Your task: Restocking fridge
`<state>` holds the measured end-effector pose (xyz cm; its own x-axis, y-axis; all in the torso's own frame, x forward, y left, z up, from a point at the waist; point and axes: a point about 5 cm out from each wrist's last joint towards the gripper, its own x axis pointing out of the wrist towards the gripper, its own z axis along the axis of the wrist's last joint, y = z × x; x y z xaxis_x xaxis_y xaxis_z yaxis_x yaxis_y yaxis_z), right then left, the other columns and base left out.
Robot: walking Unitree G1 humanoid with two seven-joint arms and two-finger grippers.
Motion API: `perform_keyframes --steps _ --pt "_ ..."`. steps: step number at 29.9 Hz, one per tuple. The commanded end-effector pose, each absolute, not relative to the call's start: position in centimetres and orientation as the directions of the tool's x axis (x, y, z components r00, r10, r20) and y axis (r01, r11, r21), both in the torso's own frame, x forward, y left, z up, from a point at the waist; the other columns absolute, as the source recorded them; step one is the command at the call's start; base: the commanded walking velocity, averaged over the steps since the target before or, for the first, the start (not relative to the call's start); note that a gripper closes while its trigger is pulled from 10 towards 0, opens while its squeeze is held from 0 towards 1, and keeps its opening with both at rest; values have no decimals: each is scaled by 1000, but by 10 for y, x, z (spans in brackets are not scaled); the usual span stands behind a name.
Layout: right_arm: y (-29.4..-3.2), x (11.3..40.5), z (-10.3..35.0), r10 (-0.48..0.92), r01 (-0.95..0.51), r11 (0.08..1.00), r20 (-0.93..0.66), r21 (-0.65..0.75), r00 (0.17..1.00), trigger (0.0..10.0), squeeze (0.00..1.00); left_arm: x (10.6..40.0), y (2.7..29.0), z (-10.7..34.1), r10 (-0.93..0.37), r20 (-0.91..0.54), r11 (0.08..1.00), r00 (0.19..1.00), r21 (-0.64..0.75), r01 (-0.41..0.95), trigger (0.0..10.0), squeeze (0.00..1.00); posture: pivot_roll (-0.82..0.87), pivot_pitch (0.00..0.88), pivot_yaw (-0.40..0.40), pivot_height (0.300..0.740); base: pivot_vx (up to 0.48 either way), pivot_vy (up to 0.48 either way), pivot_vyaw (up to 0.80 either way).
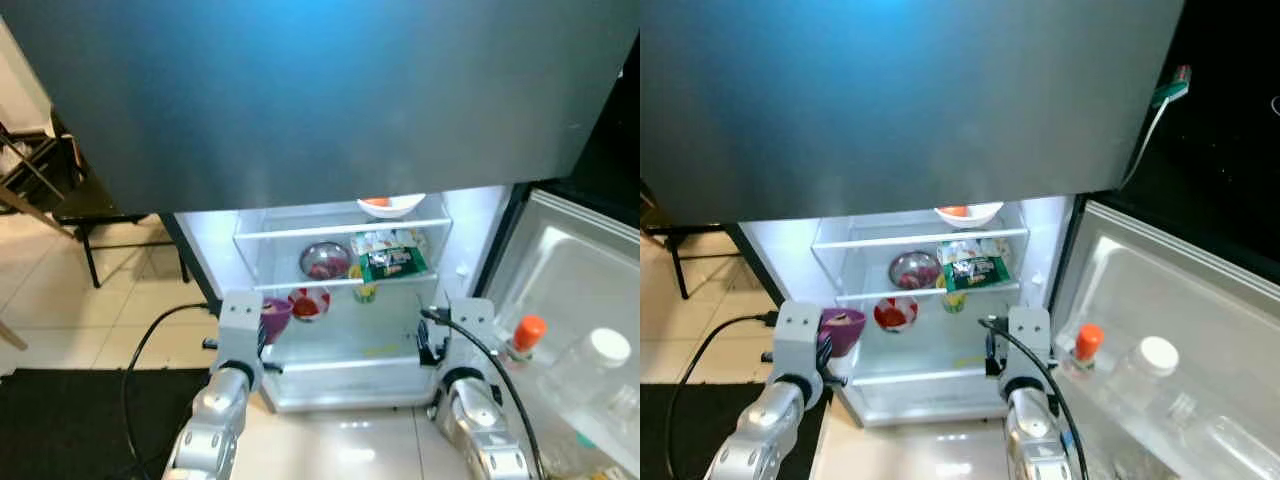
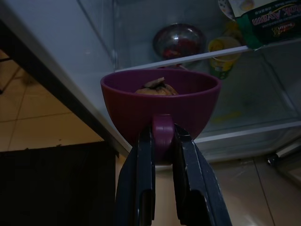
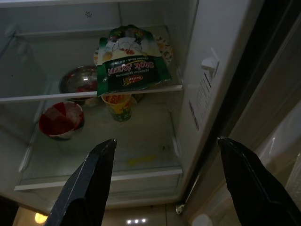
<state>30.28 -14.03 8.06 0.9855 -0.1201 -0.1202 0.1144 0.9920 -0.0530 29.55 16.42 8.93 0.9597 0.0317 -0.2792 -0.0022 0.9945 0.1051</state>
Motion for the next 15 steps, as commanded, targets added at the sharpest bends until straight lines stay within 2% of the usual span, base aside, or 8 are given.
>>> perform_keyframes --steps 1,15 --pt "-150 300 78 -166 161 986 -127 -46 978 10000 0 293 175 87 77 -283 991 956 128 -43 10000 0 -12 171 94 710 0 0 0" --pt "-135 299 80 -72 72 997 -100 -9 992 10000 0 293 177 87 74 -272 993 959 114 -45 10000 0 -12 166 94 710 0 0 0"
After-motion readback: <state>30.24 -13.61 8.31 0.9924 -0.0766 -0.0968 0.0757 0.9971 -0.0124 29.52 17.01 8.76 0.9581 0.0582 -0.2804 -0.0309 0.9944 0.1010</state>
